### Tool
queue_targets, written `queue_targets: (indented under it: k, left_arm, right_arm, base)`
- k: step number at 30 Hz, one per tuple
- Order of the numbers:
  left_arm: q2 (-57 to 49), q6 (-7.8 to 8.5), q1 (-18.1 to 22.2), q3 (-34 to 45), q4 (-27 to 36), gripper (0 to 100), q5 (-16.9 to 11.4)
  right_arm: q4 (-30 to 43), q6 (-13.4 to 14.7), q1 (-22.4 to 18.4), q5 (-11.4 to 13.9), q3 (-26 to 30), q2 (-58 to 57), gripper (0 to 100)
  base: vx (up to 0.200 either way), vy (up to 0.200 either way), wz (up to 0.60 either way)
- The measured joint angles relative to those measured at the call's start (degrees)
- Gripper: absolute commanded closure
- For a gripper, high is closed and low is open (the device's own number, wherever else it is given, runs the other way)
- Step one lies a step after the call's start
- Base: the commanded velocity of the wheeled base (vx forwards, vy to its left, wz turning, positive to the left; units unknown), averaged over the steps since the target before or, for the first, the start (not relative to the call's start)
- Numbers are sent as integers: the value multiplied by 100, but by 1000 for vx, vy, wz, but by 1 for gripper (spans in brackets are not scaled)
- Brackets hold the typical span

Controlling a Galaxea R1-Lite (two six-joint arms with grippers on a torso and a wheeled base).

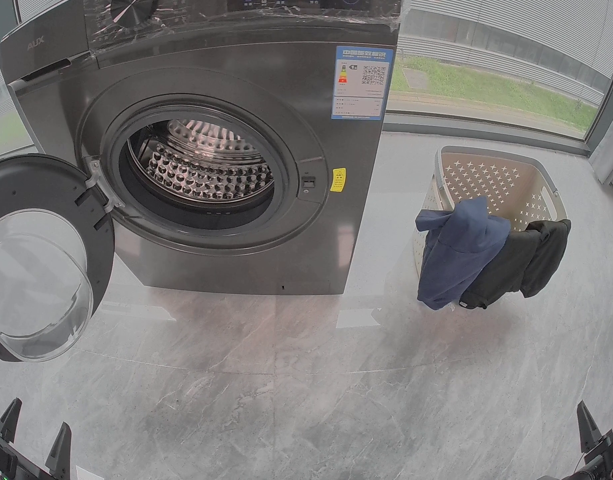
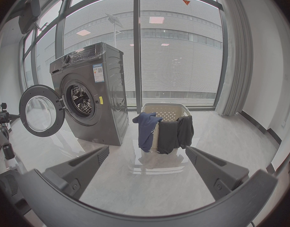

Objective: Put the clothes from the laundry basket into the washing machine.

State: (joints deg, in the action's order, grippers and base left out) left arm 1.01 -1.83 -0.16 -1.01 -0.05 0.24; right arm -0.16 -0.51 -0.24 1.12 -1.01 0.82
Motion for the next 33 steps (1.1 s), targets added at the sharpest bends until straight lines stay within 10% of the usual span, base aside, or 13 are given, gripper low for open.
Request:
queue_targets:
  k: [33]
  left_arm:
    - [0,11,0,0,0,0,7]
  right_arm:
    - [0,0,-2,-1,0,4,0]
  base:
    - [0,-188,0]
